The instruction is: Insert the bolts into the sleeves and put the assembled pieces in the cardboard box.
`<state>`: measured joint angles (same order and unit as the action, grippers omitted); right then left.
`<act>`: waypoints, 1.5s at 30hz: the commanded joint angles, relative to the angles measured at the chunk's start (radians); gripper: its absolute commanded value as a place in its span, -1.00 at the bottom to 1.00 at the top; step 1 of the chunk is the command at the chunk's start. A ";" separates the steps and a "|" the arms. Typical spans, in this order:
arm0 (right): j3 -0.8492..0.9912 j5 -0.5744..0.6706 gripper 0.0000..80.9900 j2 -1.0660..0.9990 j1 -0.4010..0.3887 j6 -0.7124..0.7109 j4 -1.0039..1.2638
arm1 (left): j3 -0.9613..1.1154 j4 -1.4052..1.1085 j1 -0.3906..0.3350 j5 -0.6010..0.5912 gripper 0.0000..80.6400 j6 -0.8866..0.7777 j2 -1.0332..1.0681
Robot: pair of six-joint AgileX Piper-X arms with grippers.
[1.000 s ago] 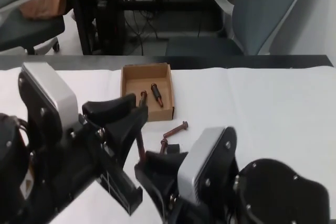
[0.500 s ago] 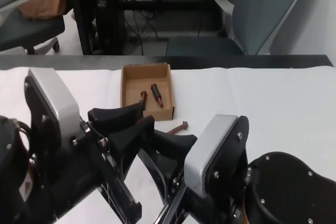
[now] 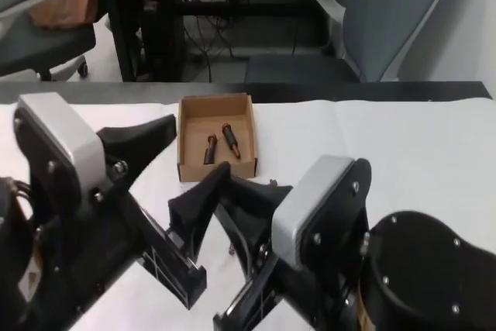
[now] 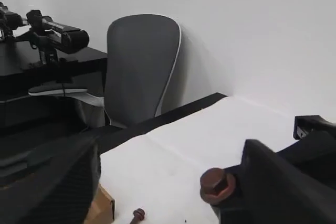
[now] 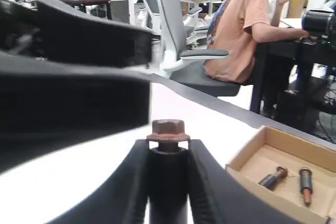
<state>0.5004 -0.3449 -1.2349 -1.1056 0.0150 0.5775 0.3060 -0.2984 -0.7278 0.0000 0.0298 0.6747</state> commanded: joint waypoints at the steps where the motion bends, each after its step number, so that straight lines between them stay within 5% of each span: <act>1: 0.015 -0.015 -0.99 0.015 0.046 -0.001 0.002 | 0.000 -0.020 -0.002 0.034 0.74 0.001 -0.047; 11: 0.065 0.110 -0.99 -0.006 0.277 -0.015 -0.200 | 0.000 0.230 -0.002 0.119 0.74 -0.073 -0.181; 17: 0.326 0.249 -0.99 -0.174 0.418 -0.029 -0.487 | 0.000 0.561 -0.002 0.138 0.74 -0.137 -0.141; 23: 0.671 0.288 -0.99 -0.416 0.470 -0.062 -0.747 | 0.007 0.660 0.005 0.175 0.74 -0.173 0.024; 36: 1.300 0.284 -0.99 -0.902 0.524 -0.089 -1.077 | 0.111 0.838 0.307 0.169 0.74 -0.581 0.339; 39: 1.363 0.302 -0.64 -0.965 0.531 -0.089 -1.133 | 0.111 0.794 0.351 0.116 0.74 -0.724 0.339; 44: 1.378 0.305 0.72 -0.991 0.533 -0.064 -1.201 | 0.111 0.687 0.383 0.118 0.74 -0.850 0.366; 45: 1.378 0.305 0.73 -0.991 0.533 -0.058 -1.224 | 0.111 0.664 0.386 0.122 0.74 -0.865 0.381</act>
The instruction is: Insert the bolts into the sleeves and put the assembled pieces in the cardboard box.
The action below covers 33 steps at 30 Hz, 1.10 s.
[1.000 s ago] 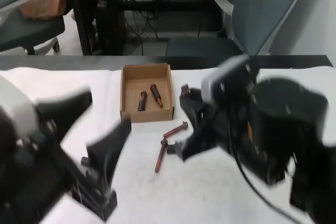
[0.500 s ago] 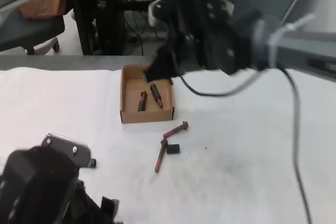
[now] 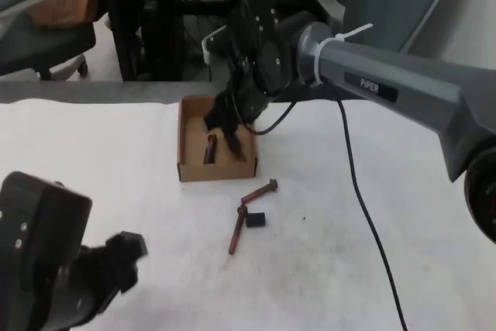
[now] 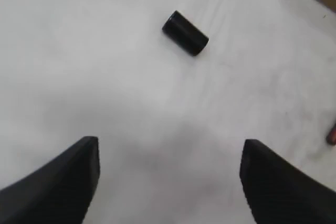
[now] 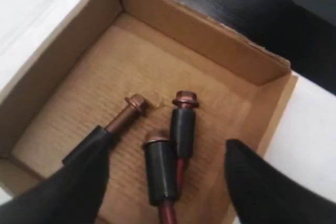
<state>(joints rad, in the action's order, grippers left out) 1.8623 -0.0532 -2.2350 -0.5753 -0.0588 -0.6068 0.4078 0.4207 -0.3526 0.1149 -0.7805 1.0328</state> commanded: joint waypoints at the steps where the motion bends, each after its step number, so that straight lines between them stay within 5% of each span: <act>1: 0.022 0.014 0.73 0.013 0.002 0.015 -0.073 | 0.009 -0.071 0.016 0.017 0.74 -0.061 0.042; 15: 0.054 0.199 0.73 0.177 -0.031 -0.003 -0.364 | 0.197 -0.197 0.042 -0.039 0.74 -0.148 0.476; 28: 0.032 0.168 0.73 0.279 0.012 0.007 -0.587 | 0.271 -0.025 0.058 0.047 0.74 -0.212 0.557; 33: -0.066 0.148 0.73 0.278 0.034 0.237 -0.481 | 0.273 -0.150 0.098 -0.054 0.28 -0.233 0.630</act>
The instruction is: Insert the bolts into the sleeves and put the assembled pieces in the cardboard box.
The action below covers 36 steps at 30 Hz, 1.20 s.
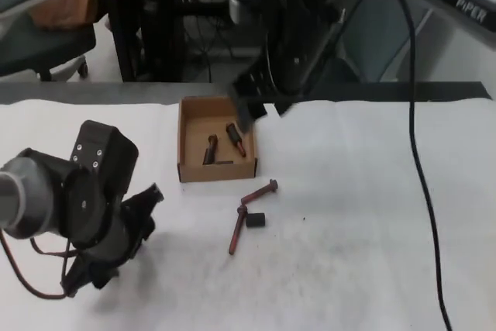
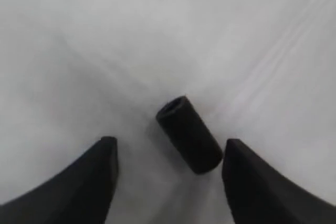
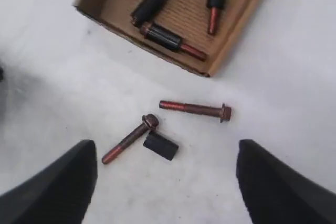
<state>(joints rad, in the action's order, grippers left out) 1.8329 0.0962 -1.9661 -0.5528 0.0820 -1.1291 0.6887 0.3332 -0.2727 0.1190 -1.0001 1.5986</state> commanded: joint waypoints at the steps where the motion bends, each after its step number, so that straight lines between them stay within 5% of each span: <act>1: -0.058 -0.004 0.73 0.009 0.011 0.133 0.060 | -0.008 -0.086 0.024 -0.073 0.28 -0.013 0.071; 10: -0.184 0.005 0.73 0.001 0.006 0.255 0.100 | -0.006 -0.080 0.036 -0.068 0.20 -0.052 0.080; 13: -0.184 0.032 0.73 0.003 0.006 0.265 0.097 | -0.006 -0.045 0.042 -0.140 -0.36 -0.059 0.119; 15: -0.179 0.045 0.73 0.004 0.006 0.288 0.107 | 0.002 -0.031 0.043 -0.177 -1.00 -0.054 0.129; 24: -0.177 -0.005 0.73 -0.009 0.006 0.430 0.194 | 0.003 -0.164 0.043 -0.216 -0.95 0.044 0.058; 28: -0.177 -0.012 0.73 -0.034 0.006 0.565 0.263 | 0.003 -0.205 0.041 -0.206 -0.95 0.223 -0.074; 32: -0.177 -0.064 0.22 -0.081 0.005 0.592 0.223 | 0.003 -0.204 0.041 -0.176 -0.95 0.416 -0.250; 36: -0.177 -0.063 0.22 -0.132 0.005 0.610 0.166 | 0.003 -0.211 0.041 -0.138 -0.95 0.507 -0.419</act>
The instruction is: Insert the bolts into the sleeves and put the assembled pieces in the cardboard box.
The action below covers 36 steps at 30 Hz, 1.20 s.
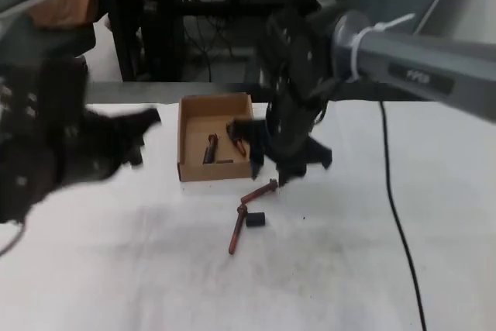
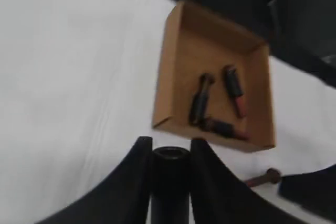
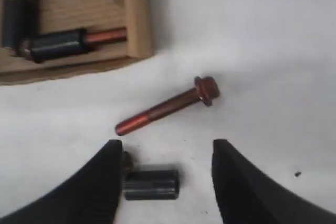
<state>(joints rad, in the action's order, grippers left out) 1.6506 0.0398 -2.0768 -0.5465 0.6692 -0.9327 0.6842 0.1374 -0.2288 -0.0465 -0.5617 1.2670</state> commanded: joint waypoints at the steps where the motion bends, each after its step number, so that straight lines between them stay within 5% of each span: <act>1: 0.005 -0.015 0.29 -0.032 -0.002 0.043 -0.031 | 0.007 -0.015 -0.003 0.030 -0.95 0.082 -0.125; 9: 0.005 -0.051 0.33 -0.077 0.017 0.110 0.018 | 0.005 0.105 -0.003 0.009 -0.95 0.243 -0.319; 21: 0.005 -0.027 0.32 -0.077 0.023 0.224 0.098 | -0.032 0.156 -0.003 0.022 -0.95 0.282 -0.340; 25: 0.005 -0.125 -0.09 -0.077 0.023 0.246 0.091 | -0.031 0.137 -0.003 0.022 -0.95 0.282 -0.349; 28: 0.005 -0.132 -0.97 -0.077 0.031 0.231 0.075 | -0.031 0.133 -0.003 0.022 -0.95 0.282 -0.356; 36: 0.005 -0.118 -0.99 -0.018 0.039 0.003 0.110 | -0.060 0.111 -0.003 -0.022 -0.95 0.402 -0.355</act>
<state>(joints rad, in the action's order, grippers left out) 1.6512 -0.0666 -2.1466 -0.5121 0.7614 -0.8412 0.6413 0.2729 -0.2288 -0.0447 -0.2220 0.9243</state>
